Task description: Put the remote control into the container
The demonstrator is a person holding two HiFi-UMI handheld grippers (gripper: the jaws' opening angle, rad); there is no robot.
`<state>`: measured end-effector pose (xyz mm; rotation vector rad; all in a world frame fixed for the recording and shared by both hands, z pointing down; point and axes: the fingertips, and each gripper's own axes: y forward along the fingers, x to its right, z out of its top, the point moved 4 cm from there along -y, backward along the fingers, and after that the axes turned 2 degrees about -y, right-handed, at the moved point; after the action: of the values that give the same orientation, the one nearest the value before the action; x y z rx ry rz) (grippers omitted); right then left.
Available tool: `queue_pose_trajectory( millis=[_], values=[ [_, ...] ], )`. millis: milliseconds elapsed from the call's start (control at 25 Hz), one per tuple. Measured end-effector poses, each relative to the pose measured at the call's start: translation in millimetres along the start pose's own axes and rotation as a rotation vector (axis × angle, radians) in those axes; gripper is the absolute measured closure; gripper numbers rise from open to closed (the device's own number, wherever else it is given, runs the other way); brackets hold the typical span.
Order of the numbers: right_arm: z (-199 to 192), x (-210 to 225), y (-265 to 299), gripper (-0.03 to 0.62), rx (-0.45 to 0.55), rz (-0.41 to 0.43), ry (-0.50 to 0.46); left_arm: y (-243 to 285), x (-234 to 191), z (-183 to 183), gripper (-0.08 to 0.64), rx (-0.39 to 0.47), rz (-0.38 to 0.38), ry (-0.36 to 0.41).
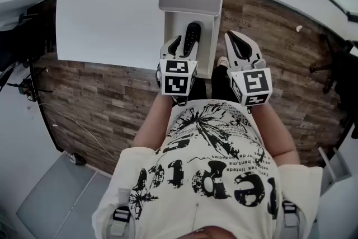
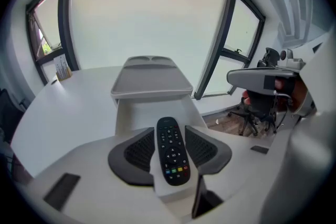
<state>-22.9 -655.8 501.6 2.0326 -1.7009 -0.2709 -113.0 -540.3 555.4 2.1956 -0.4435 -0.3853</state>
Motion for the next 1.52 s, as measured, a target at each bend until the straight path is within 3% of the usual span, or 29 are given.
queue_pose_trajectory(
  millis=[120,160,320,440,640,880,920,960,1040,1200,1520],
  values=[
    [6,-8,-5,0.589,0.020,-0.005,-0.010,-20,-4,18,0.528,0.113,0.066,0.024],
    [9,-10,-7,0.589,0.032,-0.011,-0.014,-27,-6,25,0.552,0.159,0.077,0.014],
    [27,-19,-15,0.589,0.089,-0.036,-0.032,-60,-14,52,0.552,0.348,0.045,-0.081],
    [44,-24,-21,0.589,0.138,-0.053,-0.059,-85,-17,71,0.552,0.460,0.040,-0.050],
    [71,-30,-32,0.589,0.218,-0.089,-0.094,-125,-12,106,0.552,0.649,0.027,0.081],
    [97,-31,-43,0.589,0.313,-0.149,-0.124,-179,4,141,0.551,0.976,0.065,0.442],
    [102,-32,-45,0.589,0.325,-0.155,-0.130,-185,7,144,0.551,0.997,0.064,0.482],
    [107,-33,-48,0.589,0.337,-0.162,-0.140,-191,9,145,0.551,1.013,0.052,0.475],
    [118,-37,-55,0.589,0.371,-0.178,-0.168,-198,10,145,0.551,1.030,0.010,0.398],
    [136,-38,-65,0.589,0.441,-0.227,-0.203,-201,5,153,0.551,1.033,-0.030,0.325],
    [135,-35,-63,0.589,0.418,-0.255,-0.196,-190,0,157,0.551,0.985,-0.093,0.289]
  ],
)
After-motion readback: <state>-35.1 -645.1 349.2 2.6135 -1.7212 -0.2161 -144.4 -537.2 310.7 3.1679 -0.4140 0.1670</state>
